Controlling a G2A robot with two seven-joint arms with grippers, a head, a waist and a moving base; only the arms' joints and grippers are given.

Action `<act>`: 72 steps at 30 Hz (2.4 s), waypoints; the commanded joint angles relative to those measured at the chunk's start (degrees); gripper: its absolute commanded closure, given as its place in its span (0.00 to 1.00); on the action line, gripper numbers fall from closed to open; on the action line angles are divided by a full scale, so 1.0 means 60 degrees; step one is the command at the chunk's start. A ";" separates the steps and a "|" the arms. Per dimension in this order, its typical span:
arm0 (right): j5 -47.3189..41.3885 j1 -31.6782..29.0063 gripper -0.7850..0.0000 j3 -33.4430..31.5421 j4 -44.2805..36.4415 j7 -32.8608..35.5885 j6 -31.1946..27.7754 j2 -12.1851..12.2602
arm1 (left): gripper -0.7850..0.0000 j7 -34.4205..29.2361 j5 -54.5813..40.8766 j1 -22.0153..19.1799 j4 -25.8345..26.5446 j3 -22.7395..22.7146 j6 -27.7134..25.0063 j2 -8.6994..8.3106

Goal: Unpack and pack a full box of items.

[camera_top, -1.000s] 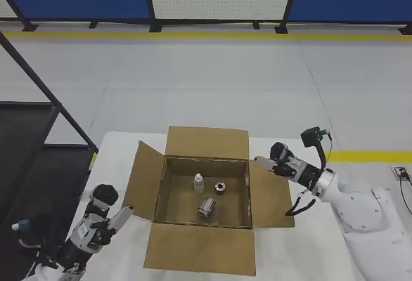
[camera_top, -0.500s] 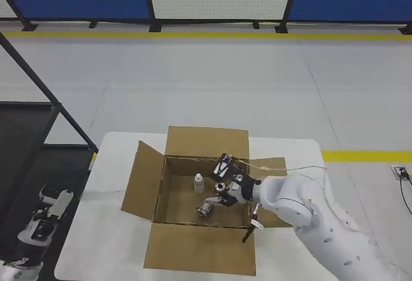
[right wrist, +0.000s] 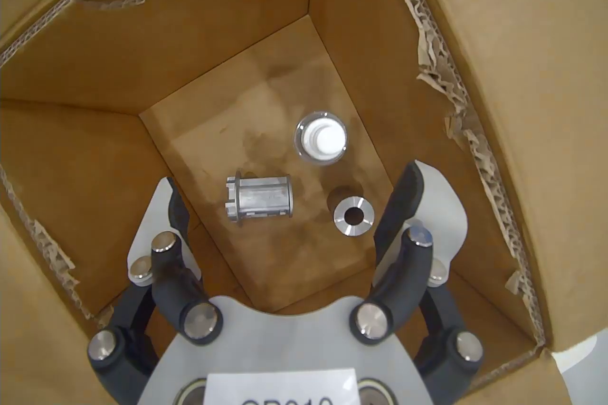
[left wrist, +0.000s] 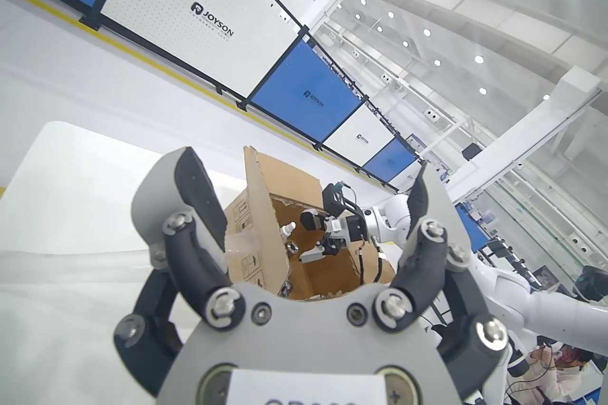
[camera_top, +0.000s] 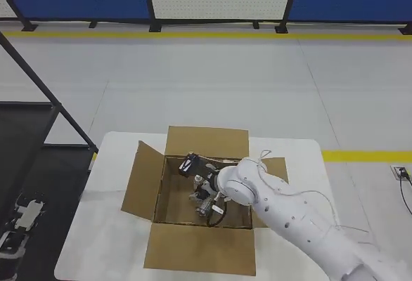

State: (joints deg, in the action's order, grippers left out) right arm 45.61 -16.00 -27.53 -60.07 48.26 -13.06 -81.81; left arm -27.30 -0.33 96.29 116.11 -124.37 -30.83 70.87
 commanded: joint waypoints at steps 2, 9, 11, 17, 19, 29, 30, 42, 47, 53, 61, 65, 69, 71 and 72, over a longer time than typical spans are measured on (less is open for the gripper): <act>-0.0146 0.0221 0.00 0.0295 0.0803 -0.0233 -0.0003 -0.0396 | 0.00 -0.0040 0.0028 0.0022 -0.0040 0.0076 -0.0084 -0.0018; -0.0300 0.0610 0.10 0.0644 0.2353 -0.0650 0.0055 -0.1144 | 0.00 -0.0086 -0.0050 -0.0039 -0.0123 0.0147 -0.0084 -0.0073; -0.0318 0.0668 0.11 0.0685 0.2738 -0.0831 0.0041 -0.1315 | 0.00 -0.0140 -0.0059 -0.0083 -0.0150 0.0187 -0.0047 -0.0094; -0.0393 0.0852 0.47 0.0808 0.3708 -0.0911 -0.0218 -0.1792 | 0.00 -0.0200 -0.0022 -0.0200 -0.0205 0.0277 0.0032 -0.0149; -0.0386 0.0908 0.62 0.0829 0.3985 -0.0924 -0.0233 -0.1931 | 0.00 -0.0212 0.0002 -0.0228 -0.0222 0.0298 0.0064 -0.0167; -0.0134 0.1280 1.00 0.0692 0.4536 -0.1158 -0.0807 -0.2247 | 0.00 -0.0204 0.0091 -0.0463 -0.0257 0.0408 0.0251 -0.0257; -0.0118 0.1319 1.00 0.0633 0.4437 -0.1210 -0.0957 -0.2224 | 0.00 -0.0208 0.0108 -0.0495 -0.0251 0.0438 0.0280 -0.0266; 0.1543 0.0529 1.00 -0.1040 -0.0262 0.0550 -0.0226 -0.0802 | 0.00 -0.0427 0.0397 -0.0980 -0.0266 0.1060 0.0509 -0.0385; 0.2889 -0.1256 1.00 -0.2875 -0.3908 0.2008 0.0628 0.0160 | 0.00 -0.0499 0.0503 -0.1122 -0.0279 0.1320 0.0593 -0.0428; 0.4425 -0.3362 1.00 -0.5416 -0.7033 0.3170 0.1445 0.0896 | 0.00 -0.0538 0.0669 -0.1200 -0.0245 0.1640 0.0694 -0.0469; 0.4253 -0.5204 1.00 -0.8975 -0.8209 0.3201 0.1595 0.1388 | 0.00 -0.0559 0.0771 -0.1200 -0.0225 0.1705 0.0718 -0.0481; 0.4355 -0.5558 1.00 -0.9985 -0.7560 0.2928 0.1769 0.1507 | 0.00 -0.0559 0.0771 -0.1200 -0.0225 0.1705 0.0718 -0.0481; 0.4217 -0.5585 1.00 -1.0539 -0.6197 0.2610 0.1621 0.1593 | 0.00 -0.0559 0.0771 -0.1200 -0.0225 0.1705 0.0718 -0.0481; 0.4113 -0.5532 1.00 -1.0655 -0.5375 0.2501 0.1448 0.1628 | 0.00 -0.0559 0.0771 -0.1200 -0.0225 0.1705 0.0718 -0.0481; 0.4210 -0.5491 1.00 -1.0682 -0.4951 0.2490 0.1435 0.1648 | 0.00 -0.0559 0.0771 -0.1200 -0.0225 0.1705 0.0718 -0.0481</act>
State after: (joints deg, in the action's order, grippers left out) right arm 70.44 -49.19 -91.48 -92.81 63.27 -4.28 -72.03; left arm -30.65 4.30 89.09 114.76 -114.14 -26.52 67.98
